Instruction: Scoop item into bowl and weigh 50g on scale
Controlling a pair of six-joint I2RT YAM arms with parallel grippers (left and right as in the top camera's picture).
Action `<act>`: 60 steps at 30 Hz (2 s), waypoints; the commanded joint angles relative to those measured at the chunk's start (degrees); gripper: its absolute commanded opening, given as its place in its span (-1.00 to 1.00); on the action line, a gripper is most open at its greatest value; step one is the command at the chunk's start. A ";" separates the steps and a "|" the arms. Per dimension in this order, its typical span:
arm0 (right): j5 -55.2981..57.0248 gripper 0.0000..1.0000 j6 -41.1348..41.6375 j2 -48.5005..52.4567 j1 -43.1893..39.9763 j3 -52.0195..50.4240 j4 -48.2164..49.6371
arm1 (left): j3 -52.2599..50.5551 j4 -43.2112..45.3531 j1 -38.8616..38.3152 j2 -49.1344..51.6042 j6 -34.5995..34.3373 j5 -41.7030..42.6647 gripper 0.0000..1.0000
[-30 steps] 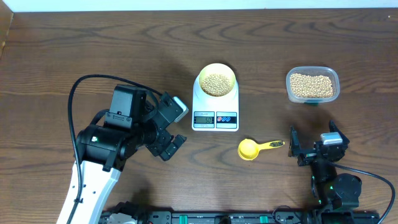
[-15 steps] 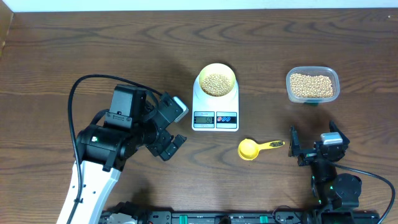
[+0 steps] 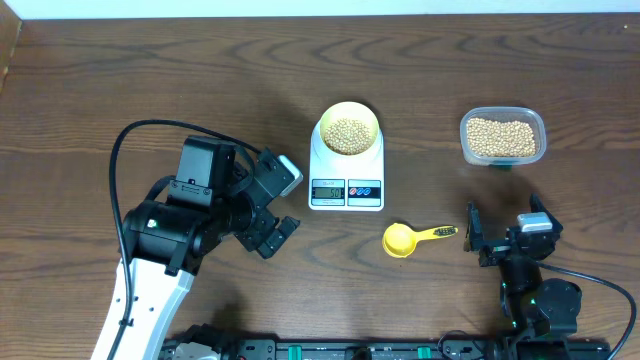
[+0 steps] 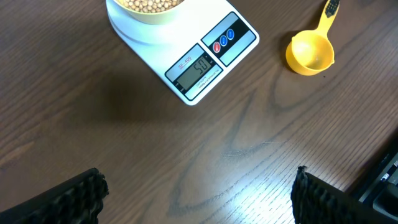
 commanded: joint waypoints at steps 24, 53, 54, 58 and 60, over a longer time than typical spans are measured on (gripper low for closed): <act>4.28 0.98 2.97 -0.39 -0.90 -0.24 -0.33 | 0.52 -0.13 0.24 -0.15 0.57 0.48 0.94; 3.65 0.99 4.66 -0.37 -0.94 -0.24 -0.26 | 0.52 -0.13 0.24 -0.15 0.57 0.48 0.94; 3.65 0.99 4.66 -0.37 -0.94 -0.24 -0.26 | 0.52 -0.11 0.24 -0.15 0.57 0.48 0.94; 3.65 0.99 4.66 -0.37 -0.94 -0.24 -0.26 | 0.52 -0.13 0.24 -0.15 0.57 0.48 0.94; 3.65 0.99 4.66 -0.37 -0.94 -0.24 -0.26 | 0.52 -0.13 0.24 -0.15 0.57 0.48 0.94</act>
